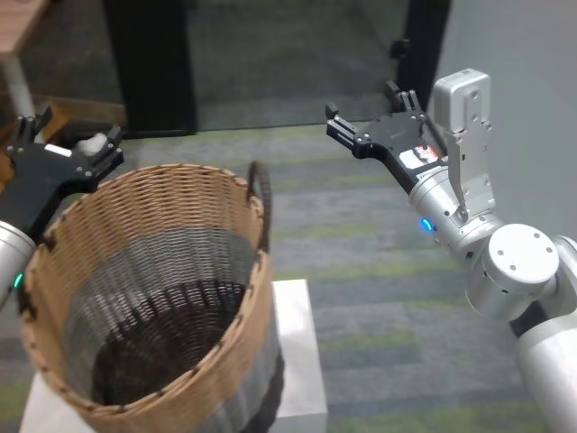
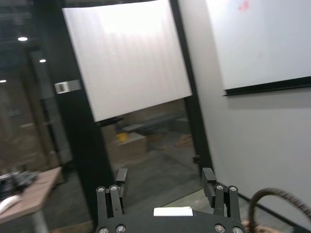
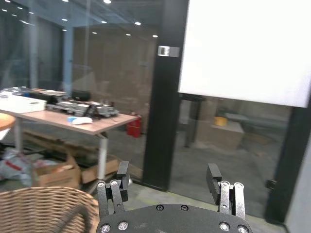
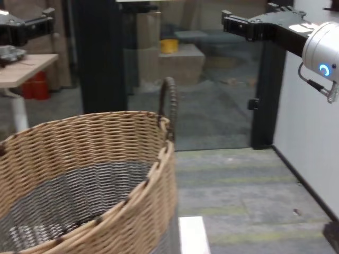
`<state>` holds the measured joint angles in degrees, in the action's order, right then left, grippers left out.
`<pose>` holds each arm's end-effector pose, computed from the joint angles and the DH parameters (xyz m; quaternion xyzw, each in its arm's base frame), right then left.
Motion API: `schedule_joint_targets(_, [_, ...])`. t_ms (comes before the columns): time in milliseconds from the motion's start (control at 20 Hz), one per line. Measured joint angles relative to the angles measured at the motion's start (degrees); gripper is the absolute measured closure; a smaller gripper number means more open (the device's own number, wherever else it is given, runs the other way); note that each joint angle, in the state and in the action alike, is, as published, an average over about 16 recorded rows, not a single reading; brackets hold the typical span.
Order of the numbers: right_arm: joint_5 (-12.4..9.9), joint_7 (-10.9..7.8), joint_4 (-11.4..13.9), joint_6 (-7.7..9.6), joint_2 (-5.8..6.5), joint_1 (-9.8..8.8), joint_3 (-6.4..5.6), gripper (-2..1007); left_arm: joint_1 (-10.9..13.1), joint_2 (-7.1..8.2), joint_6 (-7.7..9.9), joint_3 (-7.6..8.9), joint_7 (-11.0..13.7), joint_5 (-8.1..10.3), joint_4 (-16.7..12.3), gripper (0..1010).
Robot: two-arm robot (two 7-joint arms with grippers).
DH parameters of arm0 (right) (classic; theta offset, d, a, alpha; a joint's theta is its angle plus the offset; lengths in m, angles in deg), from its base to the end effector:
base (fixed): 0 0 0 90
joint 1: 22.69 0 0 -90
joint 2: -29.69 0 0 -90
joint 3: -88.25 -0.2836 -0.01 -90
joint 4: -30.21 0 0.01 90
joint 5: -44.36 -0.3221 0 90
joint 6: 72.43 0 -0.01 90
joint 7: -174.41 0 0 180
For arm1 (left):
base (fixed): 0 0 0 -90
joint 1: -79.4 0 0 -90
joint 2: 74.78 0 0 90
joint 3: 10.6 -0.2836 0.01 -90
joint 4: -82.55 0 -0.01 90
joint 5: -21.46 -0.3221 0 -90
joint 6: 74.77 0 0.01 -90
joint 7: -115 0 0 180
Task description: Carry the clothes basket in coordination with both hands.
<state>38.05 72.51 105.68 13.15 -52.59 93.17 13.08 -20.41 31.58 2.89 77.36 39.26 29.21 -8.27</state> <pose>0.4537 0.0329 -0.2065 0.0388 -0.1251 -0.5399 0.8315 0.3842 0.0694 -0.2162 -0.0607 -0.1995 0.5840 0.7845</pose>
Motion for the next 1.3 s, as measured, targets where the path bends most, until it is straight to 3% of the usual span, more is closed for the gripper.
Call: schedule_joint_targets(1300, [-0.18,-0.26,-0.14,-0.13,0.14,0.11,0.12,5,-0.11,0.14,-0.48,-0.09,0.36,0.18,0.20,10])
